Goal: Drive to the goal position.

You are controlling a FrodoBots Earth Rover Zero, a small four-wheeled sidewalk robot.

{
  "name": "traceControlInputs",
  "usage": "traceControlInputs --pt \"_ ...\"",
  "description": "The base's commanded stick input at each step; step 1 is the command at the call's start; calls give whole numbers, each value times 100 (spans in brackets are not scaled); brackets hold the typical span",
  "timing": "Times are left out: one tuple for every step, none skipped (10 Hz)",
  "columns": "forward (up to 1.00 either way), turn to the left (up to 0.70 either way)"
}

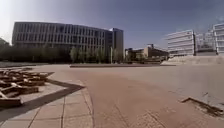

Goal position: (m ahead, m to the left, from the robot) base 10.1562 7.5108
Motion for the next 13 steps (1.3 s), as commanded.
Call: traceControlInputs --pt "70 1" --pt "70 1" --pt "70 14" --pt "70 1" --pt "70 1" --pt "70 1" --pt "70 1" --pt "70 1" --pt "70 1" --pt "70 1" --pt "70 1" --pt "70 1" --pt "70 1"
